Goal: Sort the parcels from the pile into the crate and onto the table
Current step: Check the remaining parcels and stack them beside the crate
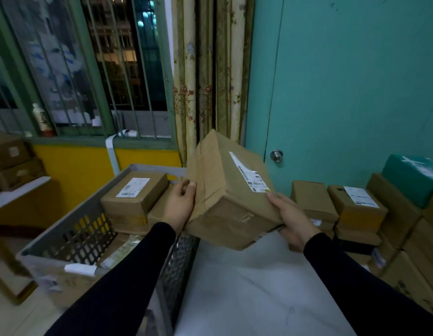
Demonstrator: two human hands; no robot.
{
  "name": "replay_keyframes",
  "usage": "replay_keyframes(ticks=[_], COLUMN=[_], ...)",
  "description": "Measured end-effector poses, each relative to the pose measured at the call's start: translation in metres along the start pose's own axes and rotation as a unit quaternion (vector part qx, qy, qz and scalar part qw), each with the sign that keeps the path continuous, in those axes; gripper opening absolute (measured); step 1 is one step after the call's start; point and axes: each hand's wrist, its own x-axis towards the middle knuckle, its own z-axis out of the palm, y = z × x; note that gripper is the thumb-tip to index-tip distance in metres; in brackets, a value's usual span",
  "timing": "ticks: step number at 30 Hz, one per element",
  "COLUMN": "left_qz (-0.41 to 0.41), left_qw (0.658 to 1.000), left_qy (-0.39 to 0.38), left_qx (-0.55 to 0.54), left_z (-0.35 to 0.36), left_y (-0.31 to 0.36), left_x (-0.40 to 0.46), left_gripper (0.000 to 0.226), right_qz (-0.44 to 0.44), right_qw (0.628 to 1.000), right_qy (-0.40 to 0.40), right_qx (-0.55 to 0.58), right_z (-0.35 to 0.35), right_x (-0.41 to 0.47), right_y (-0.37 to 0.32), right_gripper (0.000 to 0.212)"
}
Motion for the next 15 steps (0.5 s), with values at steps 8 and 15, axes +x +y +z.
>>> replay_keyframes(ticks=[8, 15], left_qz=[-0.089, -0.09], left_qw=[0.974, 0.964], left_qy=[-0.108, 0.004], left_qx=[-0.176, -0.25], left_z=[-0.064, -0.142], left_y=[0.013, -0.002], left_x=[0.001, 0.004], left_gripper=[0.069, 0.042], right_qz=[-0.005, -0.004], right_qw=[0.998, 0.987], right_qy=[-0.061, -0.149], right_qx=[-0.01, -0.055], right_z=[0.082, 0.173], right_x=[0.021, 0.031], right_y=[-0.003, 0.007], right_gripper=[0.032, 0.03])
